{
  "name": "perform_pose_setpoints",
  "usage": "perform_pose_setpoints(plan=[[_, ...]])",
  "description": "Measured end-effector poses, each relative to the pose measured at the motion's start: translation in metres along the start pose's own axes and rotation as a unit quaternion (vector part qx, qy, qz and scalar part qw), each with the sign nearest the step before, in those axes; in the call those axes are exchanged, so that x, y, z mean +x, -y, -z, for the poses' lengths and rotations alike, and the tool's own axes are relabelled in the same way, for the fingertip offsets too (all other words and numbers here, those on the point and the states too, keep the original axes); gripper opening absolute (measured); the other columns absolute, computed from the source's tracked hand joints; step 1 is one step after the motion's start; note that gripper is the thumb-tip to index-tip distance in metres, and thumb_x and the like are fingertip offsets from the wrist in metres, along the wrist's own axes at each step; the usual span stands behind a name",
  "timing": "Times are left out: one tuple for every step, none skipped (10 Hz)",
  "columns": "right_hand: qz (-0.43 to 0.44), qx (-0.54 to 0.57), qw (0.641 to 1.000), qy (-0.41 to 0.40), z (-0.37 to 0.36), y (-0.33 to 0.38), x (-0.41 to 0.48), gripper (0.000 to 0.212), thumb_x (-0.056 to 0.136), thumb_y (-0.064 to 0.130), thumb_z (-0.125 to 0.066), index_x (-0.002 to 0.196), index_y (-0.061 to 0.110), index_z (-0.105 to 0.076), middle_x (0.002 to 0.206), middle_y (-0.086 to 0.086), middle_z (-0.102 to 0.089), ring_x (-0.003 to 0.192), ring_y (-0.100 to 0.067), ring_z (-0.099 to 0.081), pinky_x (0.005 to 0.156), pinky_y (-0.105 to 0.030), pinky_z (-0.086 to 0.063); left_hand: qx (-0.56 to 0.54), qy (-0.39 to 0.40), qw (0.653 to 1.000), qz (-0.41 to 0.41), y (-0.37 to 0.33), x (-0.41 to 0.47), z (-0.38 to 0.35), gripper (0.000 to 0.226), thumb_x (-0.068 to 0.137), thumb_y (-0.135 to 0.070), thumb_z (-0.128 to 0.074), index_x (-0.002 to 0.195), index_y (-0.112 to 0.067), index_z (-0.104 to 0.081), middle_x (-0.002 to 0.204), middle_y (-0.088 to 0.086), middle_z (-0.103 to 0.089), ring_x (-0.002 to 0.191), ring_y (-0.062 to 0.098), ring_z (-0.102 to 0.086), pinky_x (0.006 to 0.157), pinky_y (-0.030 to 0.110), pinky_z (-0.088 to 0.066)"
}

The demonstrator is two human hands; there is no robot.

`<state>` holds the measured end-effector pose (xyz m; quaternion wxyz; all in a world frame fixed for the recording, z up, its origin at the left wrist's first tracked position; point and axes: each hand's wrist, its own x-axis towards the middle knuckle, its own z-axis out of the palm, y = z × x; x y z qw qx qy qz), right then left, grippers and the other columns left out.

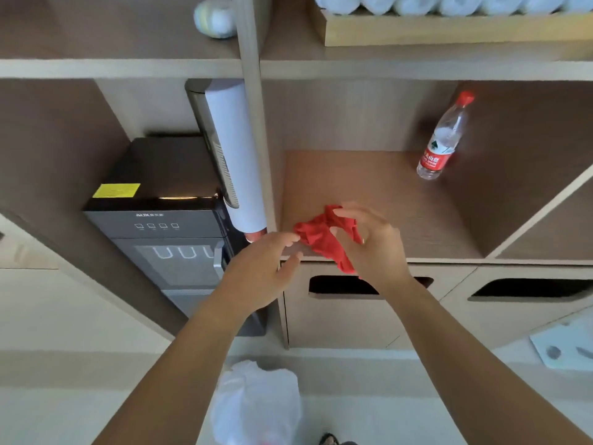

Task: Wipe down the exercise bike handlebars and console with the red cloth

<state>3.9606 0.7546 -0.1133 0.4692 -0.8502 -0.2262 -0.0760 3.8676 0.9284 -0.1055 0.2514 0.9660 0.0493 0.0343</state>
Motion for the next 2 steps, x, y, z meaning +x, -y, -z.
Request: perform_pose_setpoints(plan=[[0.027, 0.012, 1.0, -0.008, 0.015, -0.001, -0.013, 0.026, 0.08, 0.014, -0.072, 0.106, 0.015, -0.07, 0.117, 0.006, -0.064, 0.104, 0.005, -0.054, 0.091, -0.001, -0.035, 0.017, -0.008, 1.0, 0.006, -0.017, -0.008, 0.005, 0.041, 0.095, -0.039, -0.042, 0.134, -0.028, -0.045, 0.133, -0.009, -0.053, 0.117, 0.008, -0.05, 0.096, 0.031, -0.043], [0.042, 0.034, 0.998, -0.029, 0.031, 0.006, -0.025, 0.025, 0.081, 0.014, -0.071, 0.106, 0.015, -0.069, 0.112, 0.01, -0.063, 0.105, 0.002, -0.055, 0.09, -0.002, -0.035, 0.019, -0.045, 0.999, -0.01, -0.032, -0.018, 0.008, 0.039, 0.095, -0.038, -0.044, 0.133, -0.027, -0.047, 0.132, -0.009, -0.053, 0.119, 0.009, -0.049, 0.096, 0.03, -0.041]])
